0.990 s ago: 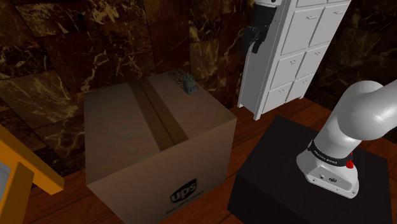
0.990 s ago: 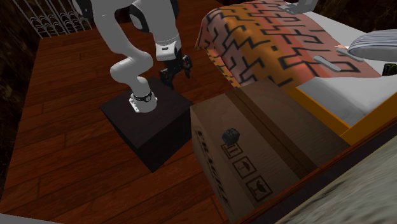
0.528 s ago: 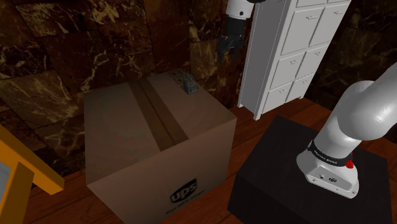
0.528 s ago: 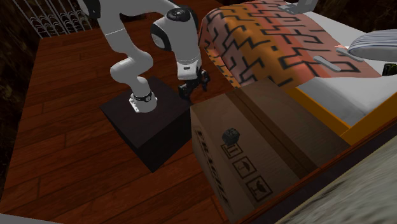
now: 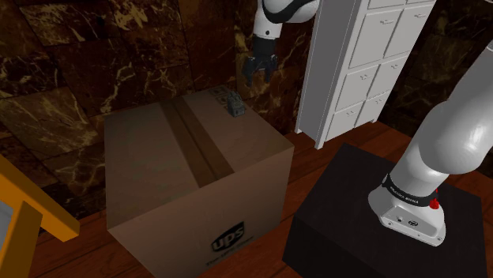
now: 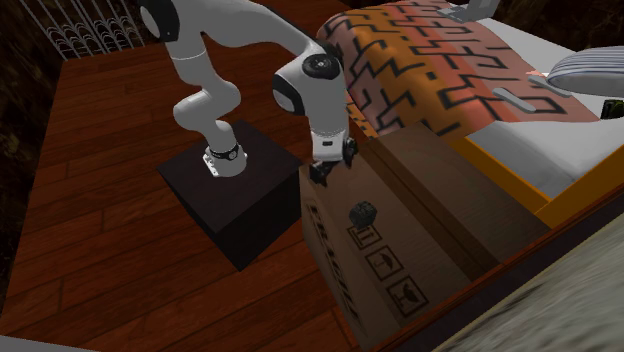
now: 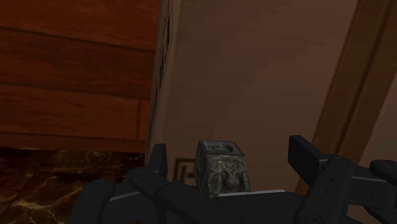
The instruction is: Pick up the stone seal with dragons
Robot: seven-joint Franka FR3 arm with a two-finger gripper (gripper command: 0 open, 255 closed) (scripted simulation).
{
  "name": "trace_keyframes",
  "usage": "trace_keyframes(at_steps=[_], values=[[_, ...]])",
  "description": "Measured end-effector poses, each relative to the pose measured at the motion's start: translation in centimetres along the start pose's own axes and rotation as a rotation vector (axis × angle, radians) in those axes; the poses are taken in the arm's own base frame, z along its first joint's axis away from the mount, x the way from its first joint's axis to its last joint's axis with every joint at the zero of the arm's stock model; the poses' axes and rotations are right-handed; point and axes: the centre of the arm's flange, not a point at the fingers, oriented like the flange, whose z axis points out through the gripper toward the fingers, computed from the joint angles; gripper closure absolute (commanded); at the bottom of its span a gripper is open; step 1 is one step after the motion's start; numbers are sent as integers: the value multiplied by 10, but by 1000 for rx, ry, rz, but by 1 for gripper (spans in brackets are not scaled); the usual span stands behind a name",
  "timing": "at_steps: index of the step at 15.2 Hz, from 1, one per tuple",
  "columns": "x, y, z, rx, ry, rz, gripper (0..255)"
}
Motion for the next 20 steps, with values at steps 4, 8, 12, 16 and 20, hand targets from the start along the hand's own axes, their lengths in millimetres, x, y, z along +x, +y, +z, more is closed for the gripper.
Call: trace_keyframes(at_steps=[4,8,12,16,20], values=[[46,-7,28,14,-12,25,0],[88,-16,53,28,-23,50,0],[99,-13,81,31,-27,56,0],[97,-10,100,31,-27,57,0],[97,-9,104,32,-24,57,255]])
